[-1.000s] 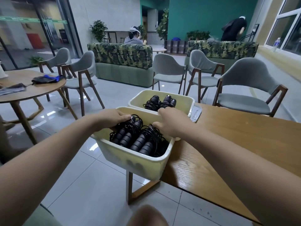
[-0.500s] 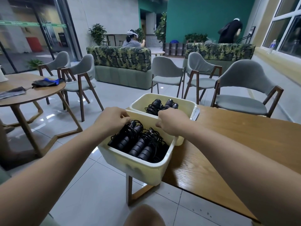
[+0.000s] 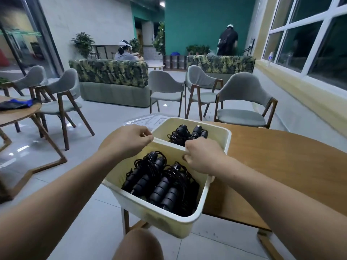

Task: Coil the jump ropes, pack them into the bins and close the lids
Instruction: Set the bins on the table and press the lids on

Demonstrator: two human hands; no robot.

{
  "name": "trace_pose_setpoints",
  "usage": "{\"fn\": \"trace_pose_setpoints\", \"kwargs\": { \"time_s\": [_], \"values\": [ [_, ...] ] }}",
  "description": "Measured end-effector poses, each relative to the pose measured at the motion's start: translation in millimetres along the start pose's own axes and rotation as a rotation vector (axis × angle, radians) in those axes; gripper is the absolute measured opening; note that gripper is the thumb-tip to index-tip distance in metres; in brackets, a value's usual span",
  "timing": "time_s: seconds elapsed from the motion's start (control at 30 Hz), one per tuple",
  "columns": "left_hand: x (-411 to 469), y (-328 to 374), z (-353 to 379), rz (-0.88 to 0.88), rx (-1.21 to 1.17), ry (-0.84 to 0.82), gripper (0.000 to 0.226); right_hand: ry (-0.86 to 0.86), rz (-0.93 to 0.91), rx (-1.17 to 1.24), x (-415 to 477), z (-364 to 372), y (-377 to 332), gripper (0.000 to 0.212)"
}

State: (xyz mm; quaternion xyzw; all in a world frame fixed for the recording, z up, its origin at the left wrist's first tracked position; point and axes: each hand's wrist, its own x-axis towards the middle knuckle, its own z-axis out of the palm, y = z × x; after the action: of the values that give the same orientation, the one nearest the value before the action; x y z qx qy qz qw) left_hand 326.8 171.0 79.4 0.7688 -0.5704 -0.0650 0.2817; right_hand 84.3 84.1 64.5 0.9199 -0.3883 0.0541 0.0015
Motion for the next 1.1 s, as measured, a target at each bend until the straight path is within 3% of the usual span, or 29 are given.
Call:
{"fn": "trace_pose_setpoints", "kwargs": {
  "time_s": [0.33, 0.77, 0.97, 1.1],
  "values": [
    [6, 95, 60, 0.146, -0.143, -0.127, 0.013, -0.015, 0.201, -0.015, -81, -20, 86, 0.031],
    [5, 152, 91, 0.289, -0.235, -0.132, 0.004, 0.020, 0.259, -0.014, -128, -25, 142, 0.030],
    [6, 150, 93, 0.276, -0.201, -0.187, 0.045, 0.083, 0.268, 0.088, -137, -23, 165, 0.034],
    [8, 150, 94, 0.228, -0.232, -0.209, 0.039, 0.106, 0.282, 0.145, -136, -25, 175, 0.035]
  ]
}}
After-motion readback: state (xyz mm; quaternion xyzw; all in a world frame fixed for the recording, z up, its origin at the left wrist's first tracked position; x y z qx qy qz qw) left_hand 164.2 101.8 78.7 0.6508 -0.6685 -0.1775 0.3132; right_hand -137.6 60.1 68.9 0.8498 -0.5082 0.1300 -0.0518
